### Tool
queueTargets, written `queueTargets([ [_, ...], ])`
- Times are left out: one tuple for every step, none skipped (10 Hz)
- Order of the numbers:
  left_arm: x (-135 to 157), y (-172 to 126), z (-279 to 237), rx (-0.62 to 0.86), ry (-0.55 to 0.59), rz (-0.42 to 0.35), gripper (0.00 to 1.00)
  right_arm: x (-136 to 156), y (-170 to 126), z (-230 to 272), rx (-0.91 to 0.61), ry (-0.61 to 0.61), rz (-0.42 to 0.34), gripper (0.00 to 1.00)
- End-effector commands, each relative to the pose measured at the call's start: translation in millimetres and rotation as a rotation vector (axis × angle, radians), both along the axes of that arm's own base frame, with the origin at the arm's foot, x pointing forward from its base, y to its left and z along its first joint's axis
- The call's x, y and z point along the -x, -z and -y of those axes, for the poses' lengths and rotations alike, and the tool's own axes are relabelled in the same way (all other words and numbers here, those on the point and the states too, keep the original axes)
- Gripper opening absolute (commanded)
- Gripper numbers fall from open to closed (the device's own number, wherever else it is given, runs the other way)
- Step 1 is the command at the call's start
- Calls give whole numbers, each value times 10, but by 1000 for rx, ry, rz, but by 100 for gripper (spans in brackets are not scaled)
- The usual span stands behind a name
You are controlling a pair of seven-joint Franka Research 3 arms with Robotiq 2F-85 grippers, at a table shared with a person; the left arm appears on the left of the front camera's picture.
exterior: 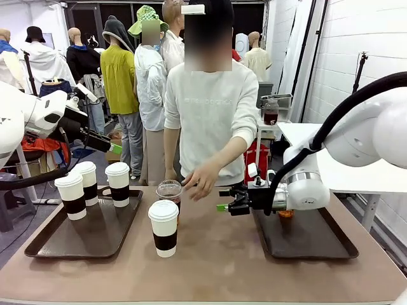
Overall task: Distribute the coffee onto the tray.
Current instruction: Pick up another iced Americano from the middle of the table and place it on the right Handle tray.
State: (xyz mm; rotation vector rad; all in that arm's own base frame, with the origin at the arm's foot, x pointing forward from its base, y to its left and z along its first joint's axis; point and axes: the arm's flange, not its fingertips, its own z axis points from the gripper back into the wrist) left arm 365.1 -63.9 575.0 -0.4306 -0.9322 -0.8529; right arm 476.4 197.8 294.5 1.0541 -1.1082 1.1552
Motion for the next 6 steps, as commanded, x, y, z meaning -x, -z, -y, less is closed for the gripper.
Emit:
queueTargets([
  [-11,24,-19,11,11,0,100,-153,9,-141,34,-24,-23,100],
  [-11,24,-19,11,11,0,100,-172,0,-185,21,-31,-21,100],
  [-11,24,-19,11,11,0,100,-152,1,-122,9,-23,-22,100],
  [-11,24,-19,11,11,0,100,-89,-1,-37,0,-19,-27,100],
  [-11,24,-19,11,11,0,100,8,4,43,5,-15,-26,100],
  [-11,24,-19,11,11,0,100,94,-1,123,6,-14,-30,100],
])
